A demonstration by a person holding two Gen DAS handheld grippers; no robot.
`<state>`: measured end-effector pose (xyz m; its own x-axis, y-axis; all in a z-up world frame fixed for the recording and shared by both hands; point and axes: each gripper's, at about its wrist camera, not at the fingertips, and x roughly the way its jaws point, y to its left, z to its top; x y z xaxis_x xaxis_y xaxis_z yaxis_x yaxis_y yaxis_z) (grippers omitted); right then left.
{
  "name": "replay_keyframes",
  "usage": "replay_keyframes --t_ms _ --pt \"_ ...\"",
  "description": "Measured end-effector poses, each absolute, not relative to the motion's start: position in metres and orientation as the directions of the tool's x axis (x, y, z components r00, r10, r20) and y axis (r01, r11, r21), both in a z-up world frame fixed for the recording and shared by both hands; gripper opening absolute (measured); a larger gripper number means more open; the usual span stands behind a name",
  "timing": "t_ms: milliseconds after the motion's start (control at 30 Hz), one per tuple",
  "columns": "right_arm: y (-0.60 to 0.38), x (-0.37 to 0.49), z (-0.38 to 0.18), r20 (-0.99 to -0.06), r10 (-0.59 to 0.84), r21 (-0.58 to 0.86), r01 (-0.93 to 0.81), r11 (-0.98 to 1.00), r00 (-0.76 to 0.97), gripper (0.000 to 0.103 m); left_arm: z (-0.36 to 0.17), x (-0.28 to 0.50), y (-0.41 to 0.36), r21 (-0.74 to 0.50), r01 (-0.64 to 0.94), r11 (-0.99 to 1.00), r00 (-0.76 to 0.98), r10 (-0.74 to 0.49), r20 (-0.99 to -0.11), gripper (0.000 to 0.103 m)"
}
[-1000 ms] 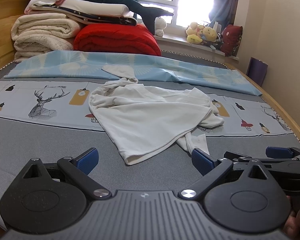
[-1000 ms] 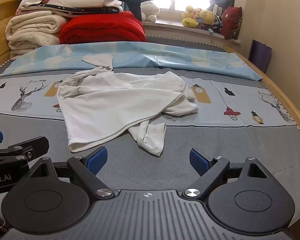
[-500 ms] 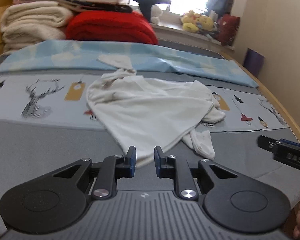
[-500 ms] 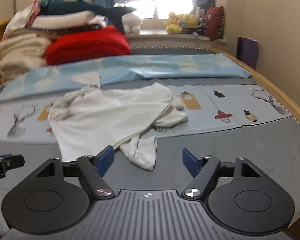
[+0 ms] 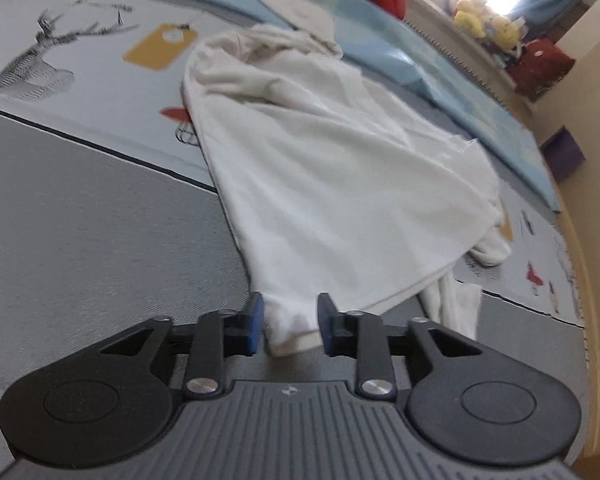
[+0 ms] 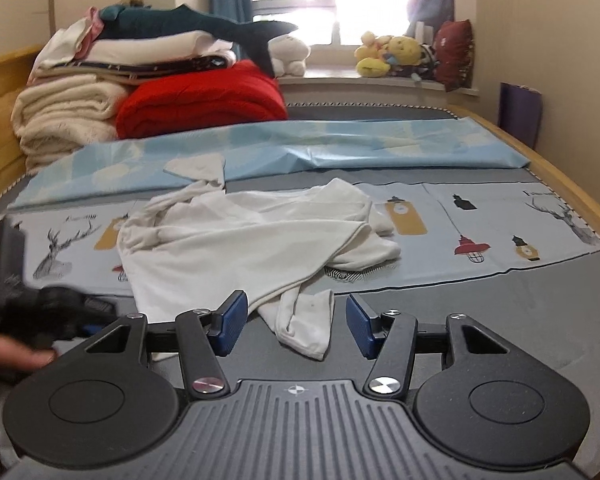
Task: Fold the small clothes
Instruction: 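Grasp the shirt hem with the left gripper while the right gripper grasps another hem edge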
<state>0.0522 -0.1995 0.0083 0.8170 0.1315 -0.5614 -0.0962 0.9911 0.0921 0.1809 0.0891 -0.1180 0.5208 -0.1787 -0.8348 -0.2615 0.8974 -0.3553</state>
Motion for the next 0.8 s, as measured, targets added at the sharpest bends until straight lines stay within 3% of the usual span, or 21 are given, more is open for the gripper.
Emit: replay_keyframes --t_ms 200,233,267,300,367,433,500,567,800 --pt "-0.204 0.063 0.003 -0.602 0.115 0.057 -0.101 0.993 0.791 0.057 -0.144 0.199 0.072 -0.223 -0.261 0.939 0.465 -0.081 -0.882 0.033" --pt "-0.205 0.066 0.001 -0.61 0.109 0.056 -0.095 0.994 0.785 0.057 -0.142 0.201 0.067 -0.202 -0.236 0.951 0.472 -0.069 -0.879 0.029" --pt "-0.207 0.068 0.0 -0.618 0.102 0.055 -0.086 0.995 0.78 0.057 -0.14 0.201 0.064 -0.19 -0.209 0.959 0.479 -0.069 -0.875 0.011" --pt "-0.208 0.07 -0.002 -0.625 0.099 0.058 -0.08 0.995 0.774 0.057 -0.136 0.199 0.064 -0.185 -0.188 0.965 0.482 -0.073 -0.873 0.006" --pt "-0.21 0.074 -0.004 -0.639 0.101 0.07 -0.073 0.995 0.762 0.056 -0.125 0.192 0.066 -0.172 -0.164 0.971 0.497 -0.069 -0.865 0.005" --pt "-0.21 0.075 -0.005 -0.642 0.102 0.078 -0.068 0.995 0.76 0.043 -0.107 0.182 0.073 -0.19 -0.137 0.972 0.524 -0.091 -0.847 0.004" --pt "-0.209 0.075 -0.005 -0.64 0.096 0.077 -0.061 0.995 0.762 0.02 -0.087 0.173 0.08 -0.193 -0.104 0.976 0.55 -0.105 -0.828 0.004" --pt "-0.207 0.076 -0.005 -0.636 0.075 0.063 -0.045 0.997 0.768 0.012 -0.065 0.157 0.089 -0.17 -0.058 0.984 0.565 -0.108 -0.818 0.004" --pt "-0.196 0.063 0.001 -0.604 0.062 0.049 -0.041 0.998 0.794 0.01 -0.008 0.08 0.146 -0.067 0.062 0.996 0.577 -0.091 -0.812 0.003"
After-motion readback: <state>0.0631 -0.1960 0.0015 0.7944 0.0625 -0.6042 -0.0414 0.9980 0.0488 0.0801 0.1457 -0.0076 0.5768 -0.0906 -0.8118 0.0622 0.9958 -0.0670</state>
